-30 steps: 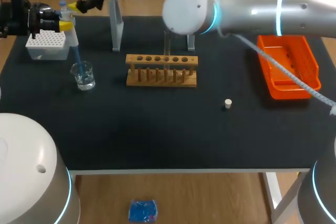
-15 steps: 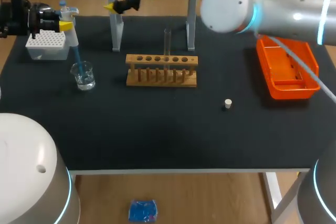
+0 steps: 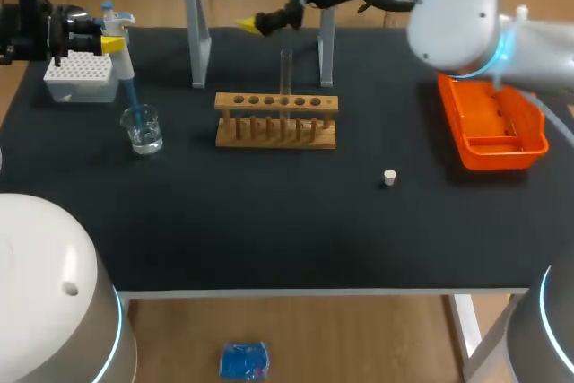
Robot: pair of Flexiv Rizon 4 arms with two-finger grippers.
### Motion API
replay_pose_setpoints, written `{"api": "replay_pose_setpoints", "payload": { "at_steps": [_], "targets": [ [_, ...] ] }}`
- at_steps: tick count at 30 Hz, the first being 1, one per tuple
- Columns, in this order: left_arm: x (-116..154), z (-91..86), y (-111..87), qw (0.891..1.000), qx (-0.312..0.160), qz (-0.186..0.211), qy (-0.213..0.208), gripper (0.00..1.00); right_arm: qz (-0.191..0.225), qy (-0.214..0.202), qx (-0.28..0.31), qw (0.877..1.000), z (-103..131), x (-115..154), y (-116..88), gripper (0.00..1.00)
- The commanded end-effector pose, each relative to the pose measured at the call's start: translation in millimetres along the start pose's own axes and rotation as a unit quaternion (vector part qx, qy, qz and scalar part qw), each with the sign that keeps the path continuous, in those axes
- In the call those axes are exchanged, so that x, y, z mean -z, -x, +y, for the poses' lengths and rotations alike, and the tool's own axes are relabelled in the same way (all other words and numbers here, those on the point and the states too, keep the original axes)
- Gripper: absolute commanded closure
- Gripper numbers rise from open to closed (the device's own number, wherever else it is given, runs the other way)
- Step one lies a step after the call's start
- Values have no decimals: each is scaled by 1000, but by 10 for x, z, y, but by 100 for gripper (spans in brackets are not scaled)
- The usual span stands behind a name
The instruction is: Invert the test tube, pick up the pipette, mount the tip to pipette, aspirate from beaker and dispense into the tube, eject the tip, return the pipette, and cap with the stopper.
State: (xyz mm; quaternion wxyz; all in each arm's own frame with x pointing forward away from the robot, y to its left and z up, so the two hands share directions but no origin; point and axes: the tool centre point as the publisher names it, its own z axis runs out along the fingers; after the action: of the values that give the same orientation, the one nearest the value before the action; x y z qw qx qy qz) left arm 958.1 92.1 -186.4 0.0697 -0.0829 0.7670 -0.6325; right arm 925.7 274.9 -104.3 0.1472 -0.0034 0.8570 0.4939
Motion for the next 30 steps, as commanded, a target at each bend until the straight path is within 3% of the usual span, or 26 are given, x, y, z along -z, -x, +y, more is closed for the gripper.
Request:
{"api": "replay_pose_setpoints", "payload": {
  "at_steps": [1,13,30],
  "targets": [
    [1,-10,-8,1000,0,-1,1,100,-5,5,-6,1000,-193,492,-85,0],
    [1,-10,-8,1000,0,-1,1,100,-11,25,-39,999,-764,761,-176,0],
    [1,-10,-8,1000,0,-1,1,100,-3,60,-49,997,-1371,622,-231,0]
  ]
}}
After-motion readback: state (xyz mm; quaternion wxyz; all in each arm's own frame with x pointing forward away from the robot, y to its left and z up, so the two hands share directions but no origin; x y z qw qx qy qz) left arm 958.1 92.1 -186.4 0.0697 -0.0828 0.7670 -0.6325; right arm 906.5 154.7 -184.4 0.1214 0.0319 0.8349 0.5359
